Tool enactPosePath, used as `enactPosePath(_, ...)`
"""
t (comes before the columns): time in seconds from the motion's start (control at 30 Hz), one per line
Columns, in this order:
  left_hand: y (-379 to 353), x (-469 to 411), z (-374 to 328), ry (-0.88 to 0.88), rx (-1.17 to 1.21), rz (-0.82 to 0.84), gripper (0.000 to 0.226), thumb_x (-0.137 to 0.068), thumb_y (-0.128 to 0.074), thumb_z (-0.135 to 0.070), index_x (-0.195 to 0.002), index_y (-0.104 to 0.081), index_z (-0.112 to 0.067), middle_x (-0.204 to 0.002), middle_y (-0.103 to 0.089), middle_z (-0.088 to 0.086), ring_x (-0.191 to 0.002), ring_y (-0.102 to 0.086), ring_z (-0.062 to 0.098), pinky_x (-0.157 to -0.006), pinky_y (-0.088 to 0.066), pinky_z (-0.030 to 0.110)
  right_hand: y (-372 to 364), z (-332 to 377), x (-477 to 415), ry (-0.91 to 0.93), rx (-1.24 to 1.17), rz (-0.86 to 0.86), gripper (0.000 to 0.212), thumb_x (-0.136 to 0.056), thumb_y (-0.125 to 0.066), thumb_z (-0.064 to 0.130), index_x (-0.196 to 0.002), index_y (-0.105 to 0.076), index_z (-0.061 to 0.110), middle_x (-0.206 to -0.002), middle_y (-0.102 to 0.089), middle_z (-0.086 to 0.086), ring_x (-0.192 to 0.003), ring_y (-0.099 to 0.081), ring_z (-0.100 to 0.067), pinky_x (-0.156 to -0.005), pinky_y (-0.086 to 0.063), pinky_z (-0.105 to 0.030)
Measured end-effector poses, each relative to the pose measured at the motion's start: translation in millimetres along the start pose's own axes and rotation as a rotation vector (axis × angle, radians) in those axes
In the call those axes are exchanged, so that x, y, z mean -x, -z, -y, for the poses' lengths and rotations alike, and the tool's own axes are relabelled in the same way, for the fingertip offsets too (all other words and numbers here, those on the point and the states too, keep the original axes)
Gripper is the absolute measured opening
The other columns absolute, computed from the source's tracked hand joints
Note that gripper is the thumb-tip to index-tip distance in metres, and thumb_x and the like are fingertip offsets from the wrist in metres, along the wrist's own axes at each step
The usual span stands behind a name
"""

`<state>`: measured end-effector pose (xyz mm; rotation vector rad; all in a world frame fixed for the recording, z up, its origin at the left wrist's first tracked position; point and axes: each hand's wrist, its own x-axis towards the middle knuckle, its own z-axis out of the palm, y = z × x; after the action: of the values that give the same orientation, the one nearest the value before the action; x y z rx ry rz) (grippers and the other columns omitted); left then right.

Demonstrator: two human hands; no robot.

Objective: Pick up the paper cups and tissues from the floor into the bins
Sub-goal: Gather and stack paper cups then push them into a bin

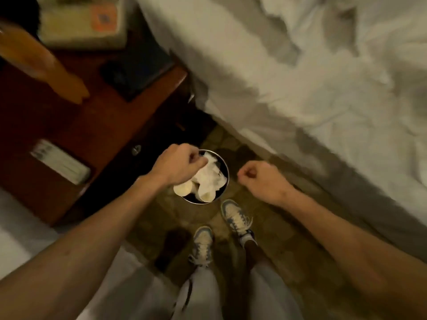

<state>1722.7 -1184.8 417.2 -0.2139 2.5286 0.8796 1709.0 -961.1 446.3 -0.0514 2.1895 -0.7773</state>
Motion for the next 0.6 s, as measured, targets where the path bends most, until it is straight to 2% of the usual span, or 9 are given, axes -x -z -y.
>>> enactPosePath(0.07,65,35,-73,-0.164,-0.075,0.006,0.039,-0.092,-0.062,-0.043,-0.063,-0.053,-0.019,-0.06,-0.055,-0.005,-0.059,-0.055,0.013,-0.053,-0.037,0.03,53,41,83,0.03,-0.033,-0.158,0.013,-0.095,-0.06,0.028,-0.099,-0.069,0.019,-0.094,-0.07,0.002,-0.086,-0.066,-0.013,-0.079,-0.054,-0.031)
enactPosePath(0.17,160,82,-198,-0.509,-0.189,-0.064,0.04,-0.09,-0.061,-0.047,-0.061,-0.049,-0.022,-0.06,-0.053,-0.006,-0.061,-0.053,0.02,-0.06,-0.043,0.037,139,94,203,0.114,-0.062,-0.414,0.011,-0.09,-0.064,0.031,-0.09,-0.068,0.022,-0.078,-0.065,0.013,-0.068,-0.059,0.001,-0.059,-0.042,-0.014)
enactPosePath(0.27,234,145,-320,-0.805,-0.378,-0.111,0.033,-0.089,-0.059,-0.055,-0.07,-0.051,-0.03,-0.063,-0.052,-0.013,-0.059,-0.05,0.007,-0.055,-0.035,0.031,205,126,314,0.184,-0.055,-0.628,0.012,-0.088,-0.066,0.039,-0.09,-0.065,0.028,-0.078,-0.064,0.013,-0.069,-0.06,-0.005,-0.061,-0.046,-0.022)
enactPosePath(0.33,268,199,-400,-0.987,-0.507,-0.114,0.028,-0.089,-0.058,-0.056,-0.074,-0.052,-0.033,-0.063,-0.052,-0.015,-0.057,-0.049,0.004,-0.054,-0.034,0.028,241,129,389,0.235,-0.071,-0.77,0.012,-0.086,-0.066,0.044,-0.089,-0.061,0.033,-0.08,-0.064,0.012,-0.07,-0.06,-0.007,-0.065,-0.05,-0.026)
enactPosePath(0.43,298,260,-472,-1.147,-0.64,-0.15,0.036,-0.083,-0.052,-0.063,-0.064,-0.05,-0.032,-0.056,-0.053,-0.012,-0.062,-0.054,0.0,-0.051,-0.031,0.024,266,125,472,0.292,-0.081,-0.902,0.016,-0.082,-0.064,0.051,-0.087,-0.058,0.037,-0.075,-0.063,0.016,-0.069,-0.06,-0.001,-0.061,-0.047,-0.021)
enactPosePath(0.47,301,277,-498,-1.2,-0.689,-0.164,0.042,-0.08,-0.05,-0.067,-0.061,-0.049,-0.03,-0.061,-0.056,-0.015,-0.066,-0.054,-0.003,-0.051,-0.031,0.024,274,117,503,0.301,-0.1,-0.958,0.017,-0.081,-0.065,0.051,-0.086,-0.058,0.037,-0.076,-0.063,0.018,-0.068,-0.059,0.002,-0.059,-0.044,-0.019)
enactPosePath(0.53,296,310,-560,-1.303,-0.731,-0.176,0.046,-0.077,-0.049,-0.071,-0.063,-0.05,-0.026,-0.069,-0.057,-0.022,-0.065,-0.053,0.003,-0.051,-0.036,0.028,290,89,566,0.296,-0.116,-1.09,0.016,-0.08,-0.067,0.049,-0.086,-0.059,0.036,-0.074,-0.063,0.019,-0.064,-0.057,0.001,-0.06,-0.043,-0.018)
enactPosePath(0.6,273,343,-625,-1.436,-0.628,-0.149,0.042,-0.079,-0.053,-0.065,-0.065,-0.05,-0.026,-0.059,-0.053,-0.009,-0.056,-0.048,0.011,-0.054,-0.04,0.031,303,56,628,0.264,-0.107,-1.221,0.015,-0.081,-0.069,0.045,-0.088,-0.06,0.035,-0.071,-0.062,0.016,-0.064,-0.057,-0.002,-0.062,-0.046,-0.02)
